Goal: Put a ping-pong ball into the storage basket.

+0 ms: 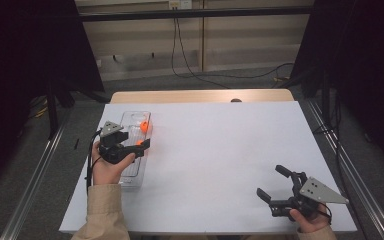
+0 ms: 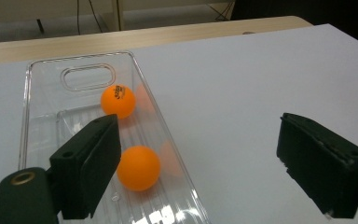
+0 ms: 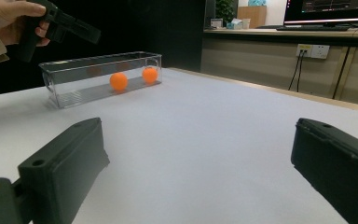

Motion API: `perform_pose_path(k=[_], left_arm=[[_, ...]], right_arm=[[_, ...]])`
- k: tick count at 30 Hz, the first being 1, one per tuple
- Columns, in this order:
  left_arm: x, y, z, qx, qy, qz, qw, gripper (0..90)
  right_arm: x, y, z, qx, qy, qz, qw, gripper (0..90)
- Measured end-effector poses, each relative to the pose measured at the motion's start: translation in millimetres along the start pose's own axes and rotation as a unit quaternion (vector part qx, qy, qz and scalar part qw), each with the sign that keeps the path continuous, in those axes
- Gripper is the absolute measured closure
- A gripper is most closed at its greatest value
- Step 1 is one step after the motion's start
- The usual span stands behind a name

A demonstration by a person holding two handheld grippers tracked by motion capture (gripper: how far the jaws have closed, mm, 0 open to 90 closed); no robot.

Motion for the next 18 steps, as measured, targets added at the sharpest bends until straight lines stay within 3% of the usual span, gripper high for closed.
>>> perform_pose_path(k=[9, 18], left_arm=[[-2.3, -1.7, -4.0, -0.010, -0.017, -0.014, 0.9997, 6.8], [-9.2, -7.9, -6.6, -0.001, -0.036, -0.028, 0.9990, 3.3]], right_arm=[[0.0, -0.1, 0.1, 0.000, 0.000, 0.001, 1.0000, 2.2], [-0.2, -0.4, 0.2, 0.001, -0.001, -0.001, 1.0000, 2.2]])
Point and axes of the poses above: each handheld gripper's, and its own axes: x roughly forward along the jaws, z roughly out of its top, y roughly to its left, the point moved 10 cm from there along x, roughly forward along the jaws, and after that the axes turned 15 degrees about y, right-handed, at the moved point
